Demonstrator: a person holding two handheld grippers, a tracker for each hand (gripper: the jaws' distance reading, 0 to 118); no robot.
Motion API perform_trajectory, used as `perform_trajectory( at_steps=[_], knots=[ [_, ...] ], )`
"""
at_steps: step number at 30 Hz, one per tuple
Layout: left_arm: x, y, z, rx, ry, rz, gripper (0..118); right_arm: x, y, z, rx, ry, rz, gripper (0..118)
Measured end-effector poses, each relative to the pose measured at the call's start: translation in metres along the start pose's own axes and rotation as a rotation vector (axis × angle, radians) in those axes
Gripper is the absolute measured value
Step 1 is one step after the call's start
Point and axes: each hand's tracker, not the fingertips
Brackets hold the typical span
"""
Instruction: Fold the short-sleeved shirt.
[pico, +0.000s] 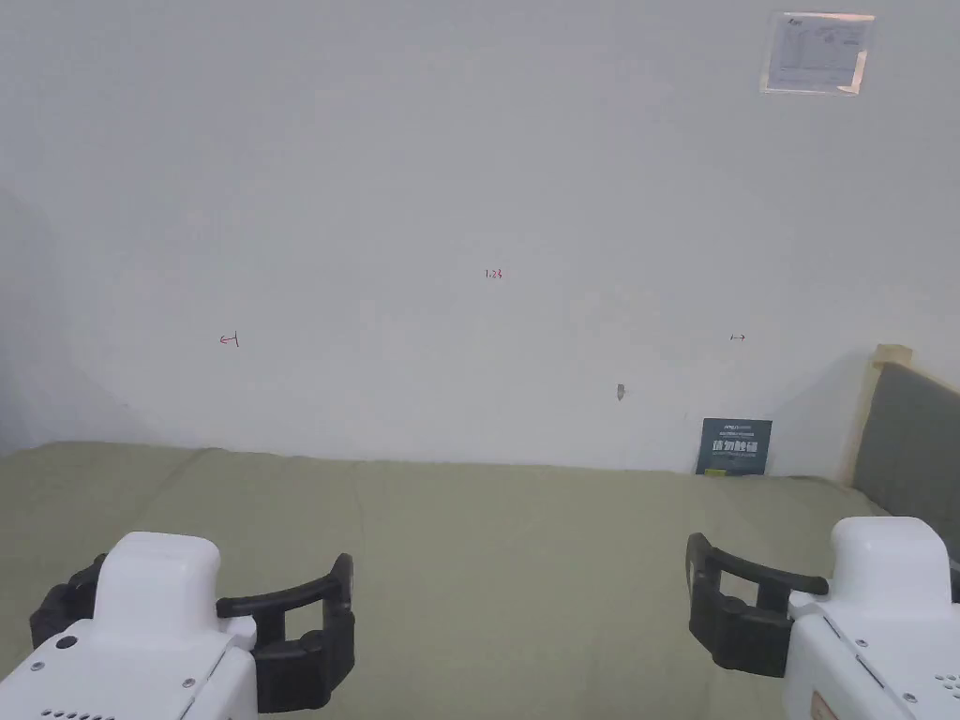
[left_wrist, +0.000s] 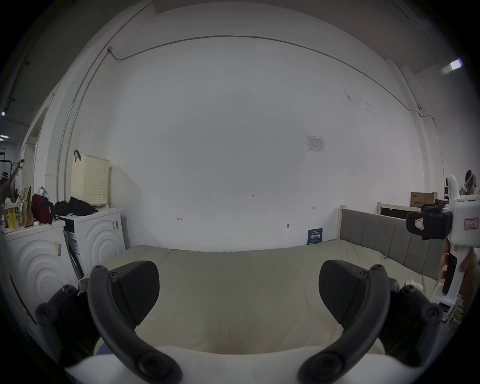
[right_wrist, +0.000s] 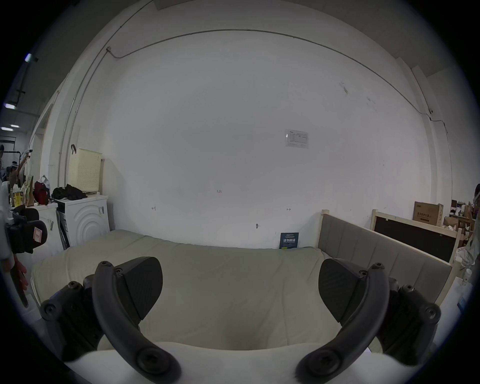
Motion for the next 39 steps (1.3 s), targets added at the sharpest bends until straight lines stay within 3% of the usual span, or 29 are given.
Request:
perform_trajectory(
  at_steps=[39],
  knots=[
    [0.0046,0.002,0.0019,0.005,-0.002,-0.002,118,0.0012,-0.0026,0.0015,-0.001,0.029,-0.016,118]
  ],
)
